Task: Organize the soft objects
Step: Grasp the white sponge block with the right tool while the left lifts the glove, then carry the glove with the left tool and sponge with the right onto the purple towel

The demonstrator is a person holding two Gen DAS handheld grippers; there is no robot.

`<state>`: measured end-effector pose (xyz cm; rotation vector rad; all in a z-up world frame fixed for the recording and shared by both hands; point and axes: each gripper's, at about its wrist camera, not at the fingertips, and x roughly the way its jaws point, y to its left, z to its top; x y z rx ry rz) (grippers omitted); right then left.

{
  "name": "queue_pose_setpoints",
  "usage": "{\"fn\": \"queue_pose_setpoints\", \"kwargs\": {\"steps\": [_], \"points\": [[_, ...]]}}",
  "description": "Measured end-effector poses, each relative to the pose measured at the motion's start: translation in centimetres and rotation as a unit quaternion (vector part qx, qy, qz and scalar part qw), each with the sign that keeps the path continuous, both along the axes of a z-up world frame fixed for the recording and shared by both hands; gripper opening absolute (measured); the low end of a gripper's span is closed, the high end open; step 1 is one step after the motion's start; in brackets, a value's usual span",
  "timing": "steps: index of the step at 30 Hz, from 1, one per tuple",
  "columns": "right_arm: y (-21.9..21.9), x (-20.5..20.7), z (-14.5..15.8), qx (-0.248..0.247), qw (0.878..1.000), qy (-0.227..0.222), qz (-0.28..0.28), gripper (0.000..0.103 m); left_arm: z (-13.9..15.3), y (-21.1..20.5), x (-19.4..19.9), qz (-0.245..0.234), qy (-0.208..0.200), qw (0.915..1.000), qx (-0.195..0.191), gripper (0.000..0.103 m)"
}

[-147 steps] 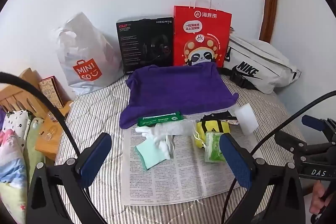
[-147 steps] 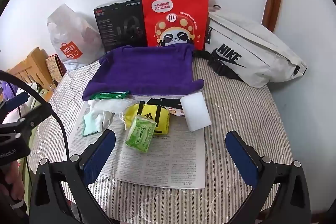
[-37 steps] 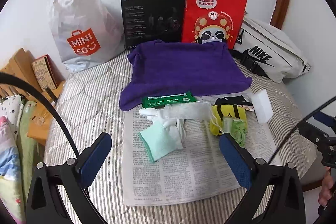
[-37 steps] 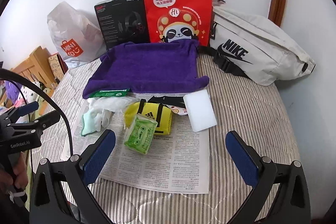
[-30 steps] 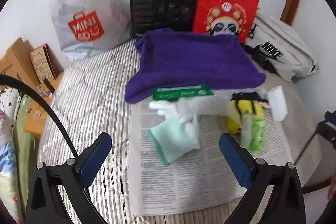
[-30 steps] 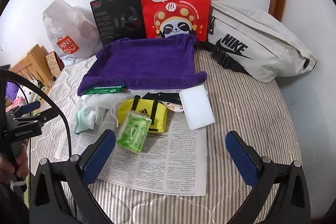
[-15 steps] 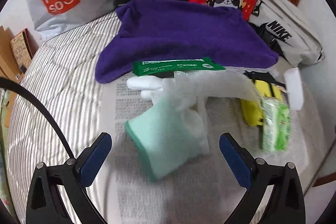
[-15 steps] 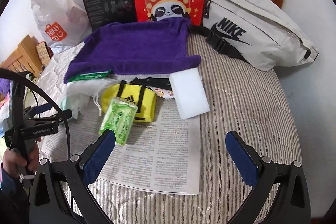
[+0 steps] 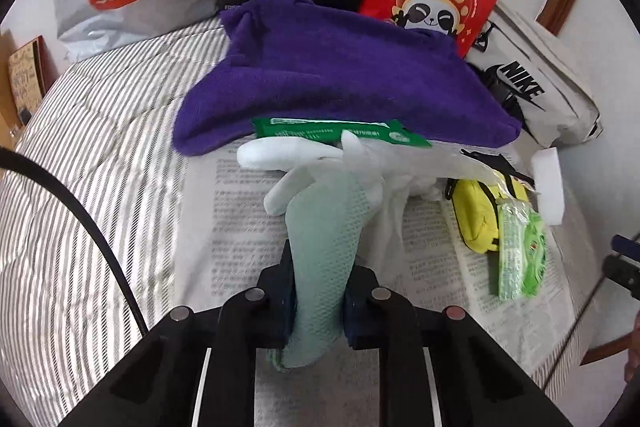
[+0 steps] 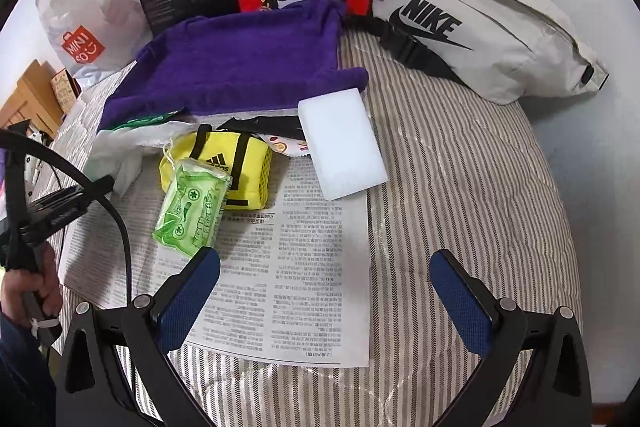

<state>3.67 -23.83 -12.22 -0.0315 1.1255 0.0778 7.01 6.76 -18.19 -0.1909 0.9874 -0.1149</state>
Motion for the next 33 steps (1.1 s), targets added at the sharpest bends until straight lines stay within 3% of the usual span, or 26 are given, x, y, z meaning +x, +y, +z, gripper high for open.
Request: {"fn": "queue_pose_setpoints", "kwargs": {"steps": [10,16,24,25,27,28,31,33], "points": [[-0.5,0.9,-0.8,-0.002,1.000,-0.008,0.000,0.103,0.6,3.5,-3.0,0.030,0.002,0.9995,0.010,0.017],[-1.6,3.4,-1.8,0.003,1.000,-0.023,-0.010,0.103,0.2,3.8,-3.2,0.027,0.016,0.9993,0.022,0.016],[-1.7,7.6,-3.9,0.005,0.999,-0.041,0.000,0.103,0.8,4.0,-3.1,0.021,0.015,0.9997,-0.003,0.016],[-1.6,8.1,-4.4,0.002,0.999,-0.041,0.002,0.100,0.8,4.0,-3.1,0.022,0.015,0.9996,-0.005,0.016],[-1.5,8.6,-5.0,0.001,0.999,-0.038,0.003,0.078,1.0,4.2,-3.4,0.020,0.014,0.9996,-0.012,0.016],[-1.7,8.6,-5.1,0.011,0.999,-0.044,-0.001,0.051,1.1,4.3,-3.5,0.020,0.014,0.9996,-0.014,0.016],[-2.4,8.8,-5.4,0.051,0.998,-0.025,-0.006,0.052,1.4,4.6,-3.8,0.020,0.013,0.9996,-0.017,0.016],[-2.8,8.4,-5.1,0.052,0.998,-0.034,-0.011,0.052,1.6,4.7,-4.1,0.021,0.012,0.9996,-0.017,0.016]]}}
